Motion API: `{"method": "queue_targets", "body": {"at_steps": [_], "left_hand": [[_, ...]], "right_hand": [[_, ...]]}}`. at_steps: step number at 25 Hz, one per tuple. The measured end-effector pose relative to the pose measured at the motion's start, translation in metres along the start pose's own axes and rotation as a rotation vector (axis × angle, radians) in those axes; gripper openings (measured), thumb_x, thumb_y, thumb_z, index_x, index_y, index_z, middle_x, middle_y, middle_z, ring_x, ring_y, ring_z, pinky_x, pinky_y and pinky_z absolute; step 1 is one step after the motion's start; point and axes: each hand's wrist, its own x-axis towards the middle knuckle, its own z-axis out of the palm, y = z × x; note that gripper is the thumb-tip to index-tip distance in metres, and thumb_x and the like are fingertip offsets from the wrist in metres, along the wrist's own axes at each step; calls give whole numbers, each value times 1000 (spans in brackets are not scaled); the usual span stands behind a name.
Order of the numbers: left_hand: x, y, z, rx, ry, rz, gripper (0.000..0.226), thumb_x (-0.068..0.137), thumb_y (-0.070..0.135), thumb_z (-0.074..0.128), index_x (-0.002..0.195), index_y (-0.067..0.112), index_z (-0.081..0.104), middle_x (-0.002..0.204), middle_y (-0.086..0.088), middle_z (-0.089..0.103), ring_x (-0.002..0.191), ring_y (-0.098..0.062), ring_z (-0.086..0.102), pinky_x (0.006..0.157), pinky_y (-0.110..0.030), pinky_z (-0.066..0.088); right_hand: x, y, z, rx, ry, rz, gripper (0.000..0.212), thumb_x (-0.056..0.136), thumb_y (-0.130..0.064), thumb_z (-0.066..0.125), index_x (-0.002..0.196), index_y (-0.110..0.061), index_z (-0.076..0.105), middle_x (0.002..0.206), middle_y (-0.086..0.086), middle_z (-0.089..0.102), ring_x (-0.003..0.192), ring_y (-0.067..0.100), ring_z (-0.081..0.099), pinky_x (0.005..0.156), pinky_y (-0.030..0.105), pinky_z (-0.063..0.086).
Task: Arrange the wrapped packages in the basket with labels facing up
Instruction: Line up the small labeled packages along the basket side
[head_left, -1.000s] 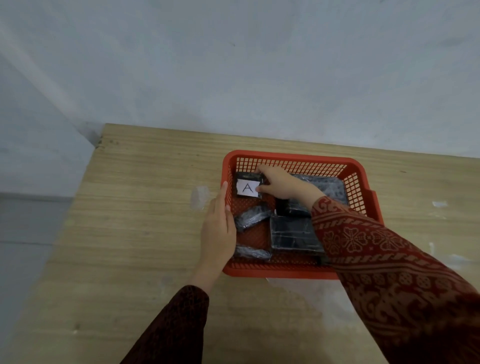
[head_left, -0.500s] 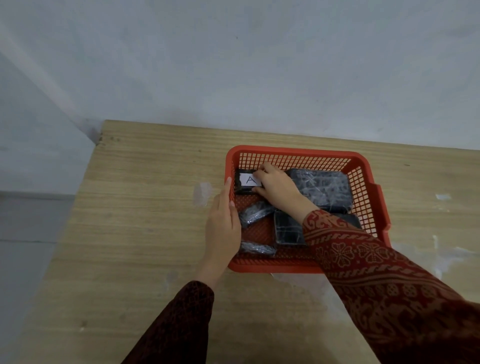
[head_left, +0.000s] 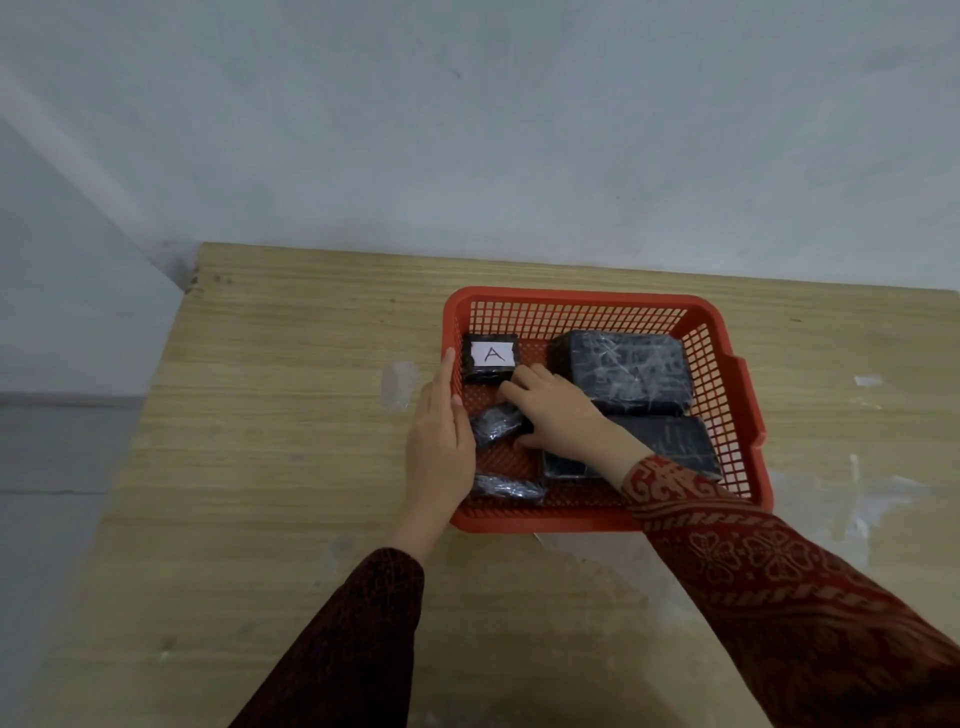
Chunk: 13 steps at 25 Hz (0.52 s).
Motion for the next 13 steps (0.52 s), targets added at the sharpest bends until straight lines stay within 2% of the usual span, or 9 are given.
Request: {"method": "queue_targets", "body": {"at_steps": [3,5,9,11,13], "left_hand": [[-1,0,-1,-9,-2,-7,49,101,12,32,149,19,24,133,19,33,116,32,20,91,9,18],[-1,0,-1,-4,-1,-9,50,101,12,32,150,20,24,134,17,36,116,25,22,90,9,19],[0,-2,0,5,1,-12,50,100,10,34,149,18,25,139,-3,48,109,21,25,86,9,21],[0,-1,0,-7,3,-15,50,101,10,34,149,19,26,139,1,47,110,19,26,86,9,22],[-1,-1,-1,-23,3,-17,50,101,12,33,149,21,25,136,14,40,116,17,26,88,9,20]], "right_hand": [[3,-4,-2,-12,4,5,56,77,-19,72,124,-9,44,125,12,49,113,30,45,87,40,44],[2,-2,-5,68,6,-9,47,80,-19,69,121,-9,47,123,11,52,111,29,47,89,41,47],[2,10,-13,252,-74,-5,32,91,-27,58,117,-9,54,115,11,60,106,28,53,87,44,48],[6,14,-17,335,-99,37,32,95,-29,52,116,-7,59,113,13,58,103,29,55,87,44,48],[10,13,-16,338,-40,98,32,96,-29,49,116,-5,60,111,15,57,102,31,57,85,44,49]]}}
